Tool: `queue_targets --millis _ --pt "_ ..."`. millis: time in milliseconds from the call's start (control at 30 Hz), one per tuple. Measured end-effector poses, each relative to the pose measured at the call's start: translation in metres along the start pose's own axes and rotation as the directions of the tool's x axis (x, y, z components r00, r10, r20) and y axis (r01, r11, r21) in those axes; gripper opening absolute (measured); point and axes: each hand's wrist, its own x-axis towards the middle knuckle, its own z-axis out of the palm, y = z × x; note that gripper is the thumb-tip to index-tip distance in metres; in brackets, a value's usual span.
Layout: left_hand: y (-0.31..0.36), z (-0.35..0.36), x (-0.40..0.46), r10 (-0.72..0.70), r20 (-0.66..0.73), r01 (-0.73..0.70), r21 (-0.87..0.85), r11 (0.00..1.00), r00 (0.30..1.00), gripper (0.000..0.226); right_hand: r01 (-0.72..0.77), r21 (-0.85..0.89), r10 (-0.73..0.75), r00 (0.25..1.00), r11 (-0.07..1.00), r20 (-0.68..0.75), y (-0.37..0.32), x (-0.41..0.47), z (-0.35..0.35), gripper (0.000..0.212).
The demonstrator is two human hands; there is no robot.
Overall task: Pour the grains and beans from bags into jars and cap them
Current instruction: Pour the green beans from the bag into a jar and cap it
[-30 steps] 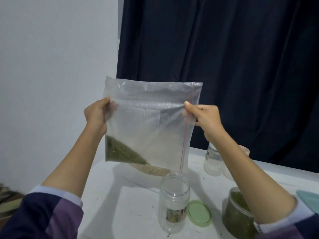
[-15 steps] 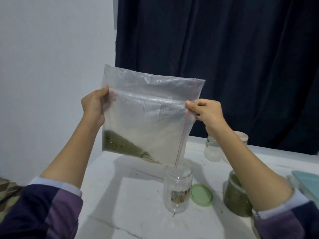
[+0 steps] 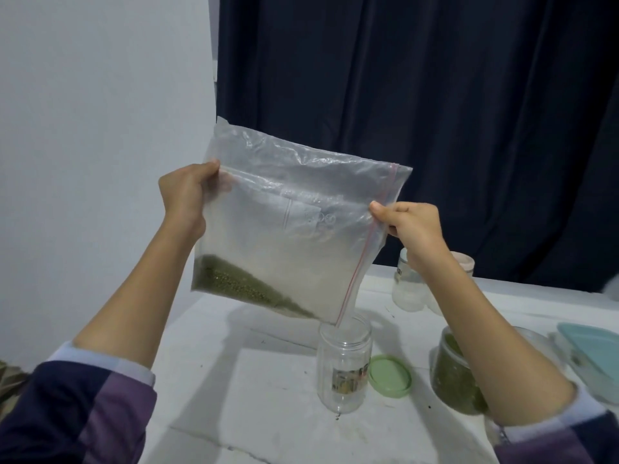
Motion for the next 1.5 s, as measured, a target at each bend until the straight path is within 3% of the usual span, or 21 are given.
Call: queue_targets --millis 200,733,867,1033,1200,1367,1500 --pt "0.0015 0.004 -0.0047 0.053 0.024 -0.055 0.09 0.994 0.998 0.021 -0.01 -0.021 0.01 0.999 1.0 -0.031 -0.0002 -0.0018 -0.0038 0.017" --pt "0.0052 0.0026 -0.0067 0.03 0.022 -0.031 0.063 0.997 0.999 0.014 -0.024 0.05 0.024 1.0 0.998 -0.013 -0.001 -0.004 -0.0007 0.016" --pt "0.0044 0.0001 -0.006 0.027 0.023 -0.028 0.007 1.0 0.999 0.034 -0.028 0.072 0.028 1.0 0.997 0.0 -0.0007 -0.0043 -0.0006 0.017" --pt "0.0034 -0.0017 -0.0052 0.011 0.046 -0.011 -0.004 1.0 0.999 0.019 -0.023 0.078 0.023 1.0 0.997 0.0 -0.0013 -0.0034 -0.0014 0.015" --pt "0.0026 0.0011 -0.0079 0.034 0.067 -0.035 0.017 0.999 0.997 0.03 -0.017 0.032 0.017 1.0 0.999 0.001 -0.0026 -0.0041 -0.0005 0.015" --pt "0.0025 -0.0006 -0.0041 0.059 0.083 -0.063 0.04 0.997 0.995 0.005 -0.018 0.032 0.018 0.999 0.999 -0.027 -0.0034 -0.0049 -0.001 0.016" --pt "0.0018 -0.0032 -0.0002 0.08 0.099 -0.089 0.085 0.992 0.992 0.005 -0.007 0.039 0.008 0.999 0.999 -0.031 -0.0037 -0.0056 -0.0006 0.016"
